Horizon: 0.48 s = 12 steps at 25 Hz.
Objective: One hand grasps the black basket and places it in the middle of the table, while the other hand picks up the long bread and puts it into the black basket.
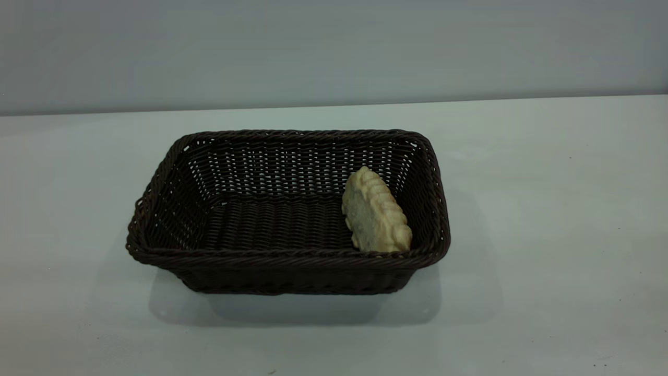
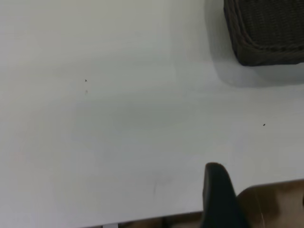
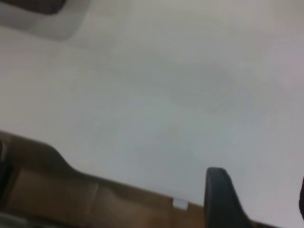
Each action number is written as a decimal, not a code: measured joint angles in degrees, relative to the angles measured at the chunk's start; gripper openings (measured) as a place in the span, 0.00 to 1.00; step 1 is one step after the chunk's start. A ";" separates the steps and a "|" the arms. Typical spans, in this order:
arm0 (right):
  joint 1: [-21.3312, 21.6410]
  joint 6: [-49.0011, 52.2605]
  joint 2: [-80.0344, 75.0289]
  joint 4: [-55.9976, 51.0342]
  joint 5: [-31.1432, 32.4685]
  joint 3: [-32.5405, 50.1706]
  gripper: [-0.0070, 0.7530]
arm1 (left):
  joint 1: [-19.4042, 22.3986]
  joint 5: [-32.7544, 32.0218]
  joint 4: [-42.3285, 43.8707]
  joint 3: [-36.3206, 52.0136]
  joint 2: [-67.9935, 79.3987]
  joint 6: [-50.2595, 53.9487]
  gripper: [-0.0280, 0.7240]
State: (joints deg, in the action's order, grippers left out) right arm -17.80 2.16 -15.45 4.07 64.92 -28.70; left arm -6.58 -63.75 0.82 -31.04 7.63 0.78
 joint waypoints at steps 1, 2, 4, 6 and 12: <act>0.00 -0.13 1.42 -0.26 -0.16 0.05 0.50 | 0.00 -0.32 0.00 0.00 -0.94 0.00 0.68; 0.00 -0.26 2.54 -0.41 -0.29 0.05 0.50 | 0.00 -0.86 0.00 0.00 -1.92 0.00 0.68; 0.00 -0.49 5.09 -0.74 -0.35 0.05 0.50 | 0.00 -2.38 0.00 0.04 -3.45 0.00 0.68; 0.00 -0.53 7.20 -0.83 -0.47 0.10 0.50 | 0.00 -2.53 0.00 0.04 -4.86 0.11 0.68; 0.00 -0.53 10.30 -2.27 -0.65 1.04 0.50 | 0.00 -2.58 0.00 0.82 -5.72 0.11 0.68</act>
State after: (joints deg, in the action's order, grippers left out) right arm -17.80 1.63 -5.15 1.80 64.27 -27.66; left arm -6.58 -66.33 0.82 -30.21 1.91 0.89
